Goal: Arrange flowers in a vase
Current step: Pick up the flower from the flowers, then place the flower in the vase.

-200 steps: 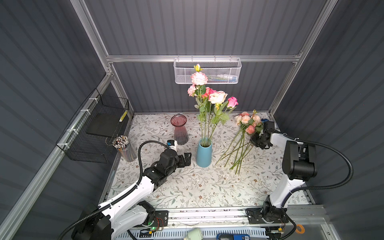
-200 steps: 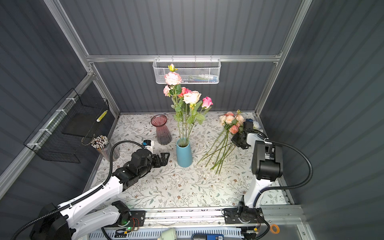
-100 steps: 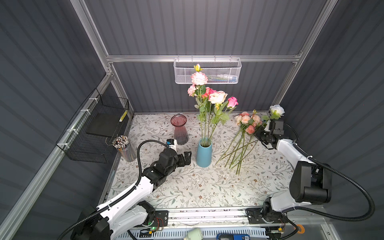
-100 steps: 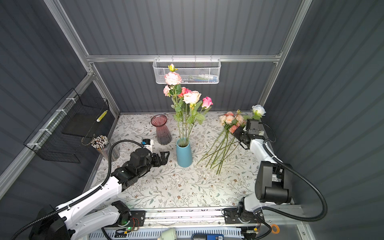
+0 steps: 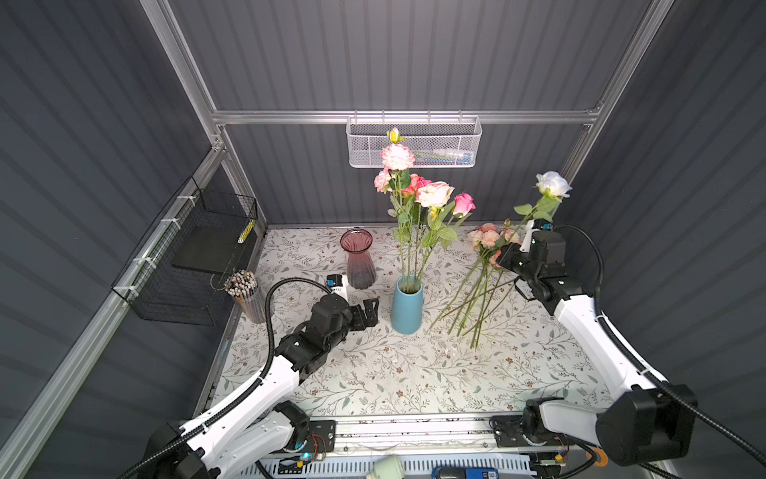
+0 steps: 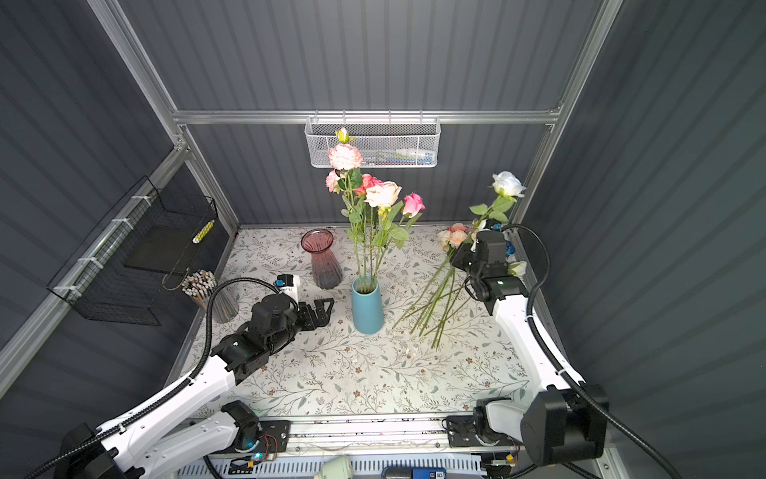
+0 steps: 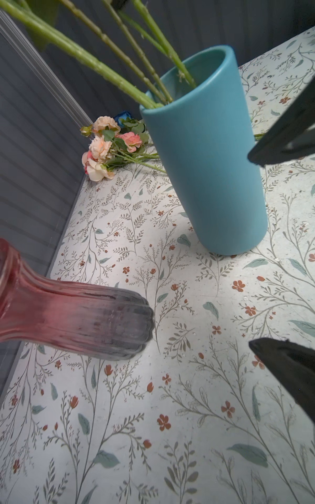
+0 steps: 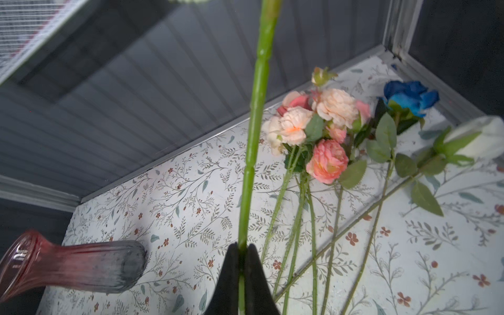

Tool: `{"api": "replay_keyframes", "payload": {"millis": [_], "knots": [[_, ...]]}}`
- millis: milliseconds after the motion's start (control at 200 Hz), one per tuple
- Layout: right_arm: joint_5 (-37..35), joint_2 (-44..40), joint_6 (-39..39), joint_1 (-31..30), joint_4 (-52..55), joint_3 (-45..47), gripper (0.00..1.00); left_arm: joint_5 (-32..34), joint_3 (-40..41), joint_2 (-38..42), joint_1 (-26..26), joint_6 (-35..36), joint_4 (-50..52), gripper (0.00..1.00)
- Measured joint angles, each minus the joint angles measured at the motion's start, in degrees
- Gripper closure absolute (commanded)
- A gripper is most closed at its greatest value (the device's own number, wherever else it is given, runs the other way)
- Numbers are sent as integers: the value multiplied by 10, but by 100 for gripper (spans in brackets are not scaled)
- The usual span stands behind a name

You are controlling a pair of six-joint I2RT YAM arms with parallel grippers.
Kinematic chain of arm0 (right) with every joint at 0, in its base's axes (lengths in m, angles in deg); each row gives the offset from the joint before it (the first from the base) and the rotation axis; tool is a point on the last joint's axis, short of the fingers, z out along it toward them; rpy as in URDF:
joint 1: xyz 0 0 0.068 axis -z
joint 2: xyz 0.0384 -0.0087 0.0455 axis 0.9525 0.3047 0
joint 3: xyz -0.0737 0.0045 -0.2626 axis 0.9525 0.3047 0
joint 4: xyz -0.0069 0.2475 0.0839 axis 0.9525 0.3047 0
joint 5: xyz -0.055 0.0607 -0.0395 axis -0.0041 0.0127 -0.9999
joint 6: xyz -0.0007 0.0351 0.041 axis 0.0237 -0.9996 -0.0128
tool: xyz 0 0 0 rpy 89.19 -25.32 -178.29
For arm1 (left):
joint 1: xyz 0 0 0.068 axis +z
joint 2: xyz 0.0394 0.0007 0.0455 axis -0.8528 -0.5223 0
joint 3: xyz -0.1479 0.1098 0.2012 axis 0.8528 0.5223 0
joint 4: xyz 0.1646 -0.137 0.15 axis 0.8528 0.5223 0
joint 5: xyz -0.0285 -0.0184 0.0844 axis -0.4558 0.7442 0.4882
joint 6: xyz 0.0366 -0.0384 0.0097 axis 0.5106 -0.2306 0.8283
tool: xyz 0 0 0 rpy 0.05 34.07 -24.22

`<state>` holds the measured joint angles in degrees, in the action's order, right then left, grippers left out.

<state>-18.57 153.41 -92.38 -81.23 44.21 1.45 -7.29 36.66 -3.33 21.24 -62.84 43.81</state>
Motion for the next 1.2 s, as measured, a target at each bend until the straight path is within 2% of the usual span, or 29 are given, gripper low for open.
{"api": "replay_keyframes", "payload": {"millis": [280, 580, 890, 1201], "knots": [[-75, -116, 61, -114, 21, -29, 94, 81, -1, 80, 0, -9, 33, 0], [-120, -135, 132, -241, 10, -93, 93, 98, -1, 76, 0, -16, 56, 0], [-135, -78, 179, -332, -15, -172, 93, 102, -1, 77, 0, -17, 59, 0], [-119, 29, 199, -378, -36, -257, 92, 105, -1, 97, 0, -17, 70, 1]]}}
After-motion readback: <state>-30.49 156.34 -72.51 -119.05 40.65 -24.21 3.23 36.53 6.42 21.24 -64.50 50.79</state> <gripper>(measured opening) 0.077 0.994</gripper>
